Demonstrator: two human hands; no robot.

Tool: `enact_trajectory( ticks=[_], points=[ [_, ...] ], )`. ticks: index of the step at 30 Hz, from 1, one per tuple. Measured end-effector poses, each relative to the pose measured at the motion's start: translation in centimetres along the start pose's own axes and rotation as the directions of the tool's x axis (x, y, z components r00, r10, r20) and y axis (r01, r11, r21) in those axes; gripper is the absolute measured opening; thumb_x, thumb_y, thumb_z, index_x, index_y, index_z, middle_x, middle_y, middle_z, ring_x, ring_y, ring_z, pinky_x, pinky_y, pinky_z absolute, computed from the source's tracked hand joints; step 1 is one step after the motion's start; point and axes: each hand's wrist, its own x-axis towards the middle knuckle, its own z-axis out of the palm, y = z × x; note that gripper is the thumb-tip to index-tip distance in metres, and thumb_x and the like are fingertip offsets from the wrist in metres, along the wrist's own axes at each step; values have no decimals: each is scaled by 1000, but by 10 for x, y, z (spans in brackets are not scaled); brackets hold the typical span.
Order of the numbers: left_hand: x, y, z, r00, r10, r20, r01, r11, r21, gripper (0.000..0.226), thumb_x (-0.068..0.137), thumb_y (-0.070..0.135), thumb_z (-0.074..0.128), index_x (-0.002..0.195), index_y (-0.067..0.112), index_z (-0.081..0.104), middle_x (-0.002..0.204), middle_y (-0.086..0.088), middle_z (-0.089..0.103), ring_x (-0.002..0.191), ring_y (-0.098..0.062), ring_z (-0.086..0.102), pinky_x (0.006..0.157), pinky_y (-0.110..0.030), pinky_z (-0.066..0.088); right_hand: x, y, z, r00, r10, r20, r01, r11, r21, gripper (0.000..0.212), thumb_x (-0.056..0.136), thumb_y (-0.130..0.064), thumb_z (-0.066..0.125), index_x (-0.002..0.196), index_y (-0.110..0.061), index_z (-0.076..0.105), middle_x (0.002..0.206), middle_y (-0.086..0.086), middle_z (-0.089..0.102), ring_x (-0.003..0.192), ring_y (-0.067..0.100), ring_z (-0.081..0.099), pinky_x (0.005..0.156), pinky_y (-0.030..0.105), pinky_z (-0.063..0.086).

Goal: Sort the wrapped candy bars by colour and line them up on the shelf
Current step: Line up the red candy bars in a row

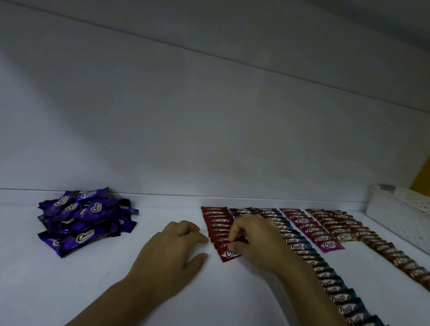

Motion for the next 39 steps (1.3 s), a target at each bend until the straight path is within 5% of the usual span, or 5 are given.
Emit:
enact_trajectory(
  ticks=[5,10,22,39],
  points=[
    [-1,0,1,1000,21,12,-21,1000,0,43,96,53,39,136,40,46,137,20,43,121,1,38,95,-14,32,-2,7,-9,983,153,-97,-146,986,80,23,83,-20,67,76,-33,49,83,-14,58,80,3,57,82,29,49],
    [-1,1,0,996,71,44,-71,997,-1,42,97,49,38,138,42,43,135,21,44,119,2,39,94,-14,32,-4,17,-10,965,259,-33,-260,966,-11,9,85,-20,62,89,-23,55,86,-9,60,81,8,57,71,24,45],
    [-1,0,1,989,107,101,-109,994,19,41,99,46,36,140,44,40,140,19,42,124,1,36,98,-18,32,0,18,-6,947,319,35,-317,947,-48,9,82,-14,64,76,-11,71,80,3,72,75,13,67,75,30,56],
    [-1,1,1,990,79,119,-81,997,12,41,99,48,36,138,42,45,143,19,41,127,2,35,103,-17,30,-3,18,-6,958,288,-13,-286,946,-150,20,95,-25,48,85,-16,64,84,-1,66,79,12,62,79,29,52]
  ],
)
